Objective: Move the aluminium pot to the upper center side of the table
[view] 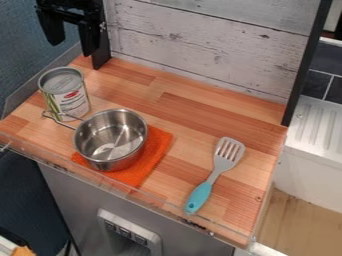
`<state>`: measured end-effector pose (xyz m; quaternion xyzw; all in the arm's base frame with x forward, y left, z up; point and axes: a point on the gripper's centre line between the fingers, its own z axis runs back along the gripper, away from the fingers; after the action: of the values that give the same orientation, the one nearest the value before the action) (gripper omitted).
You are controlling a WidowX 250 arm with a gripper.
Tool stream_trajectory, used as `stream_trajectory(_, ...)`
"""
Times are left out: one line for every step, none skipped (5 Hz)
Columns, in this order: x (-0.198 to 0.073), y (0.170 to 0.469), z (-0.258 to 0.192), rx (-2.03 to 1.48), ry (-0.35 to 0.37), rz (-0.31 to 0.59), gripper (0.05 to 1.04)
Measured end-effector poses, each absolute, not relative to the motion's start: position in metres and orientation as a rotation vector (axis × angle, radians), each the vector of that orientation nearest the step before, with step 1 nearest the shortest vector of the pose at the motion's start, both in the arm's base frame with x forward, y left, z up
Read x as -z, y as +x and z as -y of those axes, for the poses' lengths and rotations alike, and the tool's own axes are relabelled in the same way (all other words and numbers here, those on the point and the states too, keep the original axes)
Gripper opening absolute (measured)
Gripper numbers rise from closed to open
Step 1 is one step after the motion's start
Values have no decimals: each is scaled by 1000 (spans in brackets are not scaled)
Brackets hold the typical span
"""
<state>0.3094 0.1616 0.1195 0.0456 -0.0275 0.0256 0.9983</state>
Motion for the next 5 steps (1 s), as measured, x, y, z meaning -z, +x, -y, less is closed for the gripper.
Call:
stream_trajectory(-106,306,-158,-56,76,24,999)
stream_trajectory(-89,286,-116,37,76,-24,999)
stream_trajectory(-82,266,-74,144,89,-29,1000)
stream_trajectory(-64,251,-51,187,101,-60,999)
stream_trajectory(-45,251,-45,172,93,-89,999)
